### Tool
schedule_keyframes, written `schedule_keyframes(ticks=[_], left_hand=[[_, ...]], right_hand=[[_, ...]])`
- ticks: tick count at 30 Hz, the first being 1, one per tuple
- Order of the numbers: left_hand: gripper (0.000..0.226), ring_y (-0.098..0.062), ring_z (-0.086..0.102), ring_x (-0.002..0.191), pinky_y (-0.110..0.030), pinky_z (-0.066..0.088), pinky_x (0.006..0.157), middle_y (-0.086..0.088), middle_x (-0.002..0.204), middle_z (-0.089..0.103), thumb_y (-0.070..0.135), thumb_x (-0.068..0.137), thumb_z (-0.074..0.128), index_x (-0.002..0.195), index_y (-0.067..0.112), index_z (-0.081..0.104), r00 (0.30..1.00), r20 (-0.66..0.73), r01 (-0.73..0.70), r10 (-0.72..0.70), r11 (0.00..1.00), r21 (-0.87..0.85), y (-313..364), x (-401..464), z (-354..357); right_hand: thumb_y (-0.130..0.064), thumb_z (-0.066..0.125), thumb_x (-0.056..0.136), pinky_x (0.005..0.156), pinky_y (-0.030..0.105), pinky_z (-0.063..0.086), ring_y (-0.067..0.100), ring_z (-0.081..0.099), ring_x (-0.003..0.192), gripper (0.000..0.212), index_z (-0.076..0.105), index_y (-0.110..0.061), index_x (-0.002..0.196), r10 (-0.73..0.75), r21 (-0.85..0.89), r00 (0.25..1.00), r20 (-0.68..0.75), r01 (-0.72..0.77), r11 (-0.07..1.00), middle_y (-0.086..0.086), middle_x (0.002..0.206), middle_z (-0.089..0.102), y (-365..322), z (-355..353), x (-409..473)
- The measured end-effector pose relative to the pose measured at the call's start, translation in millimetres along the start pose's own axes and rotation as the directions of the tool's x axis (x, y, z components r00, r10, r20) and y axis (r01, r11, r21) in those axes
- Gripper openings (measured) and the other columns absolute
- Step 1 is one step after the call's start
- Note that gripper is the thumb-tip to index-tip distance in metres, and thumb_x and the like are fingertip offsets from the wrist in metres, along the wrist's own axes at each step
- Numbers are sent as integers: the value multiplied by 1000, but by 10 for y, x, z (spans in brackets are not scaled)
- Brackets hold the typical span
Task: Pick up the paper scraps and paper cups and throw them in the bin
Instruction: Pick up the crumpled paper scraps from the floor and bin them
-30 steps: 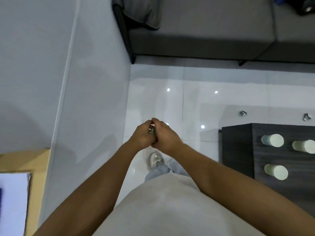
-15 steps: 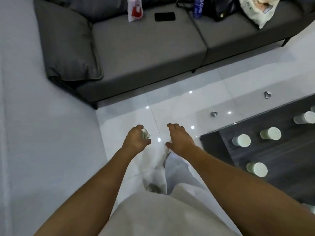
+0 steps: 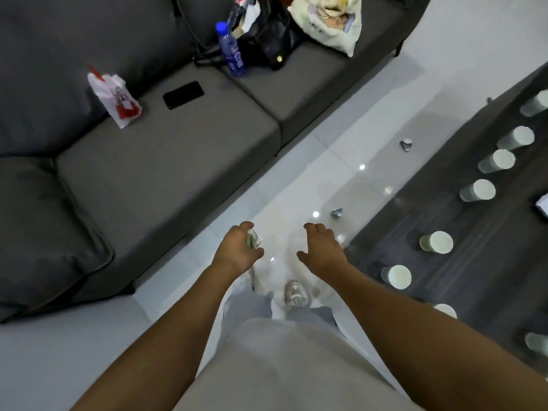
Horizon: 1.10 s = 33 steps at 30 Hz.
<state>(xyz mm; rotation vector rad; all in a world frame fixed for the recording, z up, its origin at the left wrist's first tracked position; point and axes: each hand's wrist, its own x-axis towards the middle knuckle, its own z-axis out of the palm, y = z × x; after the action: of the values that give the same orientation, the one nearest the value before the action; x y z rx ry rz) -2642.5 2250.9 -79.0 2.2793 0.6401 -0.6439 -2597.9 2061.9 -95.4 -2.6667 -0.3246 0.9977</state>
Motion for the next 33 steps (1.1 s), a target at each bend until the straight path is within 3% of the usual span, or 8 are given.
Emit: schedule_keyframes(ticks=[3, 6, 14, 20, 23, 33], left_hand=[[66, -26, 53, 116, -28, 41, 96, -7, 135, 49, 23, 80, 72, 138, 19, 42, 996, 65, -66, 62, 995, 72, 196, 457, -232], [66, -27, 53, 115, -29, 42, 94, -8, 134, 48, 23, 78, 73, 137, 19, 42, 982, 148, -145, 119, 974, 176, 347, 927, -524], [65, -28, 54, 110, -23, 39, 86, -13, 127, 51, 21, 74, 75, 132, 13, 47, 913, 326, -363, 246, 855, 371, 1024, 2072, -943], [64, -29, 52, 113, -25, 40, 89, -12, 129, 48, 20, 77, 72, 134, 15, 44, 825, 492, -499, 277, 766, 405, 1818, 2523, -497], [63, -28, 51, 114, -34, 45, 95, -10, 129, 49, 21, 78, 71, 134, 15, 42, 794, 540, -535, 279, 743, 403, 2185, 2743, -211], [61, -27, 51, 113, -31, 41, 92, -11, 126, 53, 21, 80, 70, 135, 14, 43, 762, 598, -572, 248, 689, 444, 2751, 3846, 712]], right_hand=[[-29, 61, 91, 99, 39, 42, 29, 41, 125, 62, 31, -12, 143, 105, 100, 993, -48, -99, 990, 11, 141, 40, -58, -154, 298], [-28, 62, 90, 98, 39, 42, 29, 41, 125, 64, 30, -14, 144, 251, 248, 965, -68, -228, 942, 10, 141, 41, -166, -285, 586], [-27, 64, 90, 101, 40, 41, 30, 39, 128, 66, 31, -16, 145, 540, 543, 840, -46, -433, 719, 9, 144, 40, -183, -587, 1153], [-34, 65, 89, 101, 41, 42, 29, 40, 129, 63, 33, -20, 142, 678, 649, 735, 28, -529, 547, 8, 143, 40, 305, -729, 1391], [-34, 65, 89, 102, 41, 41, 29, 38, 130, 63, 34, -19, 142, 710, 681, 701, 68, -553, 480, 8, 143, 40, 649, -798, 1576], [-31, 62, 91, 107, 37, 35, 28, 35, 133, 67, 28, -17, 147, 751, 724, 642, 151, -590, 358, 7, 147, 36, 1738, -585, 2619]])
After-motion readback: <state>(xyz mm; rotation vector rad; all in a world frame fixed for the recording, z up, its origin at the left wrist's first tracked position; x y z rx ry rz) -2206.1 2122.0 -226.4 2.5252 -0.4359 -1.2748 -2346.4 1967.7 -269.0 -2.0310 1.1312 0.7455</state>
